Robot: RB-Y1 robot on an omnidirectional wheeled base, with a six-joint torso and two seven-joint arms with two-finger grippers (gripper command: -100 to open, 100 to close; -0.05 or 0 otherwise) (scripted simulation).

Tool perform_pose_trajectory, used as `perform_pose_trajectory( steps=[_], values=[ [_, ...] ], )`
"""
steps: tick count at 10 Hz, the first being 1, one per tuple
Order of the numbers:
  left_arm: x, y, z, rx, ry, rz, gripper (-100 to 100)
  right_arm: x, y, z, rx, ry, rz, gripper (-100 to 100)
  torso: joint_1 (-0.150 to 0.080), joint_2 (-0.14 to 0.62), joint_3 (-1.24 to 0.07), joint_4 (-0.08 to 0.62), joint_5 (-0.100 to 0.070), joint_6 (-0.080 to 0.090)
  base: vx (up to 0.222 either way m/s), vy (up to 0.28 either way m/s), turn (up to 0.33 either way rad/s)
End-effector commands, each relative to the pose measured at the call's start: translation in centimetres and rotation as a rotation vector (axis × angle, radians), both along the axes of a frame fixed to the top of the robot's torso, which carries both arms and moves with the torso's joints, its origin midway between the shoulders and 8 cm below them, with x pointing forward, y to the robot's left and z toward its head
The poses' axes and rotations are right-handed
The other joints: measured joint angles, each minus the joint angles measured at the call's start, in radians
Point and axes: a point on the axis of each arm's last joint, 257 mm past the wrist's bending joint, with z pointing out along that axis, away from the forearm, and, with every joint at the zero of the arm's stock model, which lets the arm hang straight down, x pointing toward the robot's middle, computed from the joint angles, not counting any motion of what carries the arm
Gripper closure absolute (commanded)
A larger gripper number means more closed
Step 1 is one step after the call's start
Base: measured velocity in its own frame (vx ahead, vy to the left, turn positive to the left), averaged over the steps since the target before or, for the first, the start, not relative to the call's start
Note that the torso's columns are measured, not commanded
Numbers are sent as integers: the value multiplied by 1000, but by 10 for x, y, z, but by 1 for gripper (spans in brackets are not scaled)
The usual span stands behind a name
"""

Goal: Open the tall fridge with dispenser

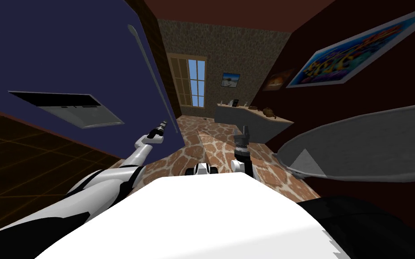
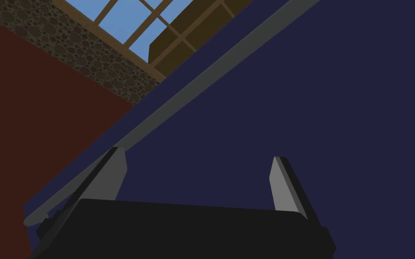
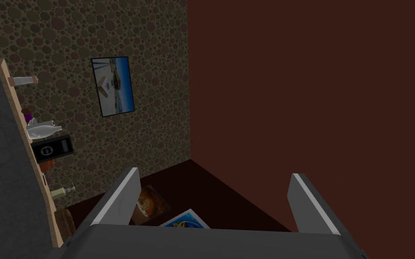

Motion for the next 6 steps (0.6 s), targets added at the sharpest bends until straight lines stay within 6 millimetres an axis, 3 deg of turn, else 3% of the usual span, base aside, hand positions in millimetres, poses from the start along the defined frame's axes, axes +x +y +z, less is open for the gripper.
perform_pose_trajectory(
  steps=[1,6],
  values=[
    [-1,1,-9,3,18,4,-100,0,0,0,0,0,0,0,0,4,2,1,0,0,176,81,-45],
    [-3,4,-27,11,55,13,-100,0,0,0,0,0,0,0,0,0,0,0,0,0,192,74,-48]
  ],
)
